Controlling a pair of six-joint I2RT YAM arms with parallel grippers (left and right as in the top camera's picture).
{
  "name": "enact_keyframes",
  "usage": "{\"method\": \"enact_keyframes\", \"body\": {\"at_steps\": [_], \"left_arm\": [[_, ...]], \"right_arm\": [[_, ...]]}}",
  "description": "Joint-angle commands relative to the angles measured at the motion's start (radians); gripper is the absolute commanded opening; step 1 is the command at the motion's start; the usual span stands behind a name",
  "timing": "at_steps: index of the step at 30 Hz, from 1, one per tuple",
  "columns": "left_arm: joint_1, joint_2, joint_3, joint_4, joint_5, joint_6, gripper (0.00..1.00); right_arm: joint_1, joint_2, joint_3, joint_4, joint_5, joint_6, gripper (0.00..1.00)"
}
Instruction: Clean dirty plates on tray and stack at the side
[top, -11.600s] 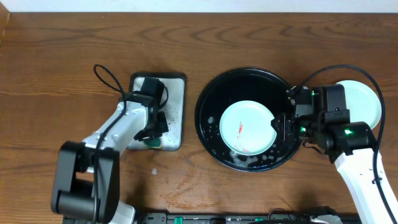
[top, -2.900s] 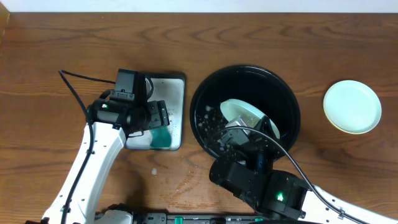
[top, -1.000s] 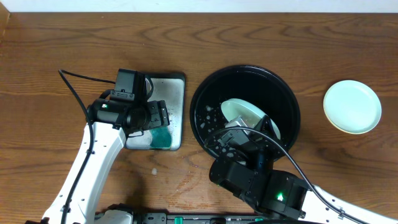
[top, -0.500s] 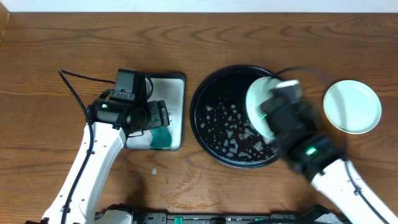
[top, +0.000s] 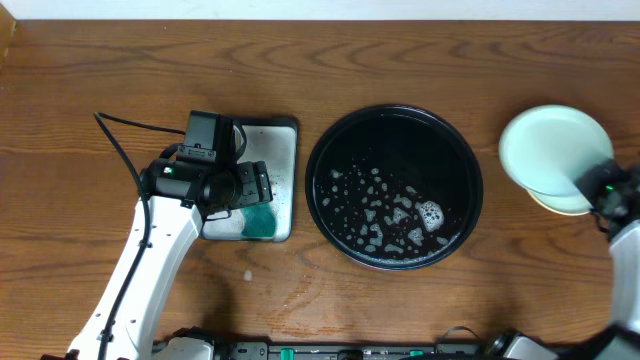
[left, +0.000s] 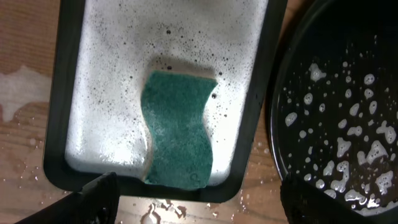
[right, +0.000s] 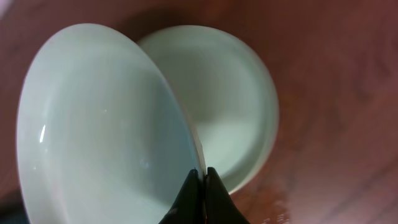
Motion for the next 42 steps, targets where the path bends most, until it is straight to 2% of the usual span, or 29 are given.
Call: {"method": "enact_keyframes", "body": {"at_steps": [1,6,7,8,9,12,17,21,25,29,32,34,35,36,37,42], "left_arm": [[0.002,-0.003,0.014,-0.004,0.010,0.002,0.83],[0.002,-0.003,0.014,-0.004,0.010,0.002,0.83],[0.002,-0.003,0.014,-0.004,0.010,0.002,0.83],[0.002,-0.003,0.014,-0.004,0.010,0.002,0.83],[0.002,-0.003,0.014,-0.004,0.010,0.002,0.83],[0.002,-0.003,0.014,-0.004,0.010,0.003,0.83],[0.002,-0.003,0.014,-0.004,0.010,0.002,0.83],[0.002,-0.003,0.014,-0.004,0.010,0.002,0.83],[0.002,-0.003,0.014,-0.004,0.010,0.002,0.83],[0.002,-0.003,0.014,-0.004,0.010,0.002,0.84],[0.002,-0.003,0.014,-0.004,0.010,0.002,0.83],[0.002,-0.003,0.014,-0.004,0.010,0.002,0.83],[0.002,-0.003,0.014,-0.004,0.010,0.002,0.83],[0.002,-0.003,0.014,-0.004,0.010,0.002,0.83],[0.002,-0.003,0.014,-0.004,0.010,0.002,0.83],[0.002,-0.003,0.014,-0.004,0.010,0.002,0.83]], "right_arm": [[-0.119,0.116,0.012,0.026,-0.080,0.076,0.01],[-0.172,0.209,0.012,0.105,-0.109,0.008,0.01],[-0.173,0.211,0.012,0.140,-0.161,-0.042,0.18],[-0.172,0.207,0.013,0.177,-0.243,-0.082,0.50],[-0.172,0.199,0.016,0.203,-0.319,-0.086,0.55],[-0.159,0.154,0.037,0.270,-0.575,-0.046,0.58],[-0.057,-0.003,0.047,0.228,-0.749,-0.003,0.60],[0.119,-0.159,0.047,0.054,-0.690,-0.084,0.60],[0.380,-0.269,0.047,-0.172,-0.465,-0.192,0.59],[0.595,-0.285,0.047,-0.302,-0.287,-0.260,0.59],[0.751,-0.284,0.047,-0.331,-0.258,-0.312,0.59],[0.815,-0.284,0.047,-0.314,-0.259,-0.319,0.63],[0.834,-0.284,0.047,-0.304,-0.259,-0.318,0.69],[0.856,-0.285,0.047,-0.294,-0.262,-0.318,0.86],[0.873,-0.285,0.047,-0.288,-0.270,-0.317,0.99],[0.926,-0.285,0.047,-0.286,-0.317,-0.291,0.99]]}}
